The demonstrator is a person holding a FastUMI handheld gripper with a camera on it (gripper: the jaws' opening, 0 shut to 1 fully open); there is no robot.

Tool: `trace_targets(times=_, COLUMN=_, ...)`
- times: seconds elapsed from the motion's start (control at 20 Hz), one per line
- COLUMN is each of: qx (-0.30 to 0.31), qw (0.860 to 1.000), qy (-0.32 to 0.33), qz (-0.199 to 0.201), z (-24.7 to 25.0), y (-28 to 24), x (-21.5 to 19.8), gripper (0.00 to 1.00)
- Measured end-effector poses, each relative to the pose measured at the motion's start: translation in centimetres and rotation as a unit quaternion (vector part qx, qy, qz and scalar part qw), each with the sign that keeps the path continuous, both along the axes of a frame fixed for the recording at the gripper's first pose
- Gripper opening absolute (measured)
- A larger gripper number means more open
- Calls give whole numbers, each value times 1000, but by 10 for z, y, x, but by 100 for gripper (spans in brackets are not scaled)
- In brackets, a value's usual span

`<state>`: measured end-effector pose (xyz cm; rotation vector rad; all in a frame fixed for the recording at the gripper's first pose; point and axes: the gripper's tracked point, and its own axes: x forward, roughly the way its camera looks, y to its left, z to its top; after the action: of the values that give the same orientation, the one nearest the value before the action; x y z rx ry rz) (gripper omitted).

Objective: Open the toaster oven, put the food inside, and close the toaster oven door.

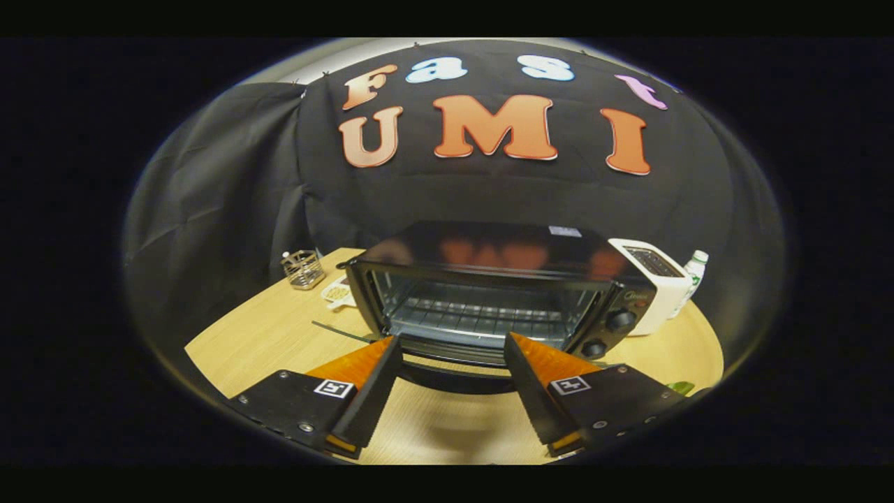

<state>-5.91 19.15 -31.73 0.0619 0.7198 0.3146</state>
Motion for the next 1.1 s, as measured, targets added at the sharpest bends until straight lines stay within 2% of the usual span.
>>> trace_targets(times=0.25, qx=30, qw=995, qy=87, qz=29, z=-43, y=10, x=-45, gripper=87)
trace_targets(times=0.6, qx=-6, qw=987, qy=160, qz=32, z=-89, y=5, x=-68, gripper=86)
trace_targets(times=0.85, qx=-8, qw=984, qy=170, qz=49, z=-85, y=0, x=-72, gripper=85)
trace_targets(times=1.1, qx=48, qw=986, qy=159, qz=8, z=-37, y=-40, x=-72, gripper=85)
